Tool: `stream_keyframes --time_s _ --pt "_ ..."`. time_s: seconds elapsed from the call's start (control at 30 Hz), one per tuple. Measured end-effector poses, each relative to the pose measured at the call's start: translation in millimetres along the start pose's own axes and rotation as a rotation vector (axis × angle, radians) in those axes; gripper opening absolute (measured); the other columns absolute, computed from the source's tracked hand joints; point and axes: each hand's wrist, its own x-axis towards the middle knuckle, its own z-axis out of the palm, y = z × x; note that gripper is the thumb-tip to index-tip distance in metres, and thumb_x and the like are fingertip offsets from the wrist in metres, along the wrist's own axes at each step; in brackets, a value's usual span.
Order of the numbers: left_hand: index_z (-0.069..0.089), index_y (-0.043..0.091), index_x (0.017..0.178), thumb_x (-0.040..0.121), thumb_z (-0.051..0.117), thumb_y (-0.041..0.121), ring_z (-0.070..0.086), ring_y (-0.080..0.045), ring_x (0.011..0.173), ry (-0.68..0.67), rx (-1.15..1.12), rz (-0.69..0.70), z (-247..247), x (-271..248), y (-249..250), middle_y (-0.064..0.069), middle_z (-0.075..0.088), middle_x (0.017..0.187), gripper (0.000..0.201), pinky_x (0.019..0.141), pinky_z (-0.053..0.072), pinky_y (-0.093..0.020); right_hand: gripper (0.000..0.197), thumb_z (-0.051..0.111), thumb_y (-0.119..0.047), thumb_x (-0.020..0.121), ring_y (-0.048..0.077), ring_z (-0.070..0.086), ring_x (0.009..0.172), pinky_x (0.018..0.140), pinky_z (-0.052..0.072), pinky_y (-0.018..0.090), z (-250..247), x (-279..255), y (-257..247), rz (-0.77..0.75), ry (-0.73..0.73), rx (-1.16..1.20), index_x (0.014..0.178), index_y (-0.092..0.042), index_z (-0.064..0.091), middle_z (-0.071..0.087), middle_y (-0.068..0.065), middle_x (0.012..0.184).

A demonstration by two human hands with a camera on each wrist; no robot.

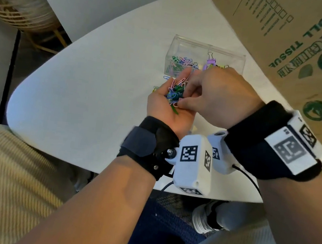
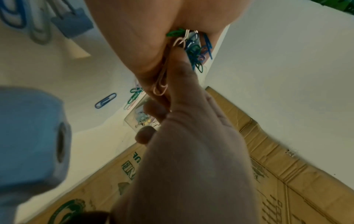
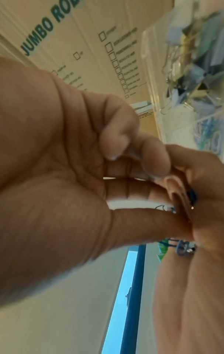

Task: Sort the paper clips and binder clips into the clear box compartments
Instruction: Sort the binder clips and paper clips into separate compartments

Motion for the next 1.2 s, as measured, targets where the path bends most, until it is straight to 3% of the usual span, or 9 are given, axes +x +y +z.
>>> stream_keyframes --time_s 0.27,0.4,0.53,0.63,0.7,0.8,0.93,1.07,1.2 --pt "0.060 0.004 0.111 0.098 0.032 0.023 0.065 -0.033 0.089 -0.012 -0.036 0.024 -2.7 1.5 1.5 -0.020 0.066 0.100 0.036 0.081 0.051 -0.040 0.012 0.083 -0.020 0.069 -0.006 0.056 0.053 0.049 0.036 0.005 -1.8 4.3 9.1 0.027 0.010 0.431 0.070 -0.016 0.071 0.064 -0.024 0.059" --pt "0.060 0.002 0.111 0.099 0.032 0.022 0.064 -0.035 0.088 -0.016 -0.054 0.023 -3.0 2.8 0.4 -0.023 0.069 0.092 0.036 0.080 0.052 -0.041 0.009 0.081 -0.010 0.067 0.002 0.065 0.062 0.058 0.044 0.014 -0.9 5.5 11.6 0.039 0.038 0.571 0.068 -0.012 0.072 0.071 -0.018 0.067" --pt "0.061 0.003 0.109 0.099 0.032 0.023 0.065 -0.033 0.086 0.027 -0.040 0.015 -3.1 3.0 0.3 -0.020 0.067 0.092 0.036 0.075 0.056 -0.038 0.018 0.085 -0.021 0.066 -0.006 0.059 0.059 0.055 0.040 0.005 -1.5 5.6 11.2 0.013 0.028 0.374 0.078 -0.020 0.071 0.066 -0.026 0.063" --pt "0.062 0.004 0.099 0.099 0.036 0.023 0.068 -0.027 0.071 0.075 -0.013 -0.001 -1.6 2.5 -0.1 -0.015 0.066 0.081 0.032 0.063 0.058 -0.031 0.023 0.082 -0.032 0.065 0.003 0.066 0.076 0.076 0.053 0.023 3.0 3.8 5.8 -0.008 0.003 0.221 0.084 -0.029 0.070 0.070 -0.012 0.076" --pt "0.061 0.007 0.088 0.099 0.038 0.023 0.067 -0.021 0.063 0.091 0.009 -0.002 -1.3 2.0 -1.1 -0.010 0.064 0.067 0.030 0.062 0.056 -0.026 0.020 0.076 -0.030 0.066 0.010 0.067 0.078 0.078 0.055 0.033 9.9 4.1 -0.1 -0.027 0.027 0.190 0.084 -0.029 0.068 0.069 -0.010 0.077" --pt "0.060 0.007 0.081 0.099 0.037 0.022 0.066 -0.021 0.068 0.094 0.006 0.001 -1.3 -0.8 -0.2 -0.010 0.064 0.063 0.033 0.072 0.055 -0.028 0.019 0.076 -0.024 0.068 0.011 0.065 0.076 0.077 0.054 0.034 12.0 5.2 -3.2 -0.037 0.065 0.260 0.083 -0.028 0.066 0.069 -0.008 0.074" --pt "0.062 -0.001 0.095 0.099 0.032 0.020 0.070 -0.030 0.075 0.027 -0.031 0.040 -0.1 -1.0 -0.2 -0.019 0.071 0.081 0.036 0.077 0.055 -0.034 0.017 0.081 -0.018 0.068 -0.003 0.057 0.057 0.063 0.049 0.020 8.3 7.0 1.1 -0.011 0.127 0.438 0.080 -0.023 0.070 0.067 -0.010 0.064" --pt "0.059 -0.004 0.111 0.099 0.033 0.018 0.065 -0.033 0.090 -0.004 -0.047 0.048 4.4 0.4 -2.6 -0.023 0.066 0.102 0.036 0.083 0.053 -0.042 0.014 0.083 -0.012 0.070 -0.001 0.055 0.051 0.052 0.045 0.018 1.4 8.8 8.3 0.004 0.198 0.713 0.078 -0.017 0.072 0.067 -0.004 0.066" --pt "0.062 -0.003 0.093 0.098 0.035 0.015 0.062 -0.029 0.073 -0.004 -0.103 0.029 8.8 4.7 -4.8 -0.019 0.065 0.086 0.032 0.054 0.057 -0.036 0.016 0.079 0.000 0.073 0.005 0.058 0.049 0.051 0.050 0.023 -11.7 6.6 15.4 -0.026 0.211 0.870 0.080 -0.012 0.070 0.067 0.006 0.072"
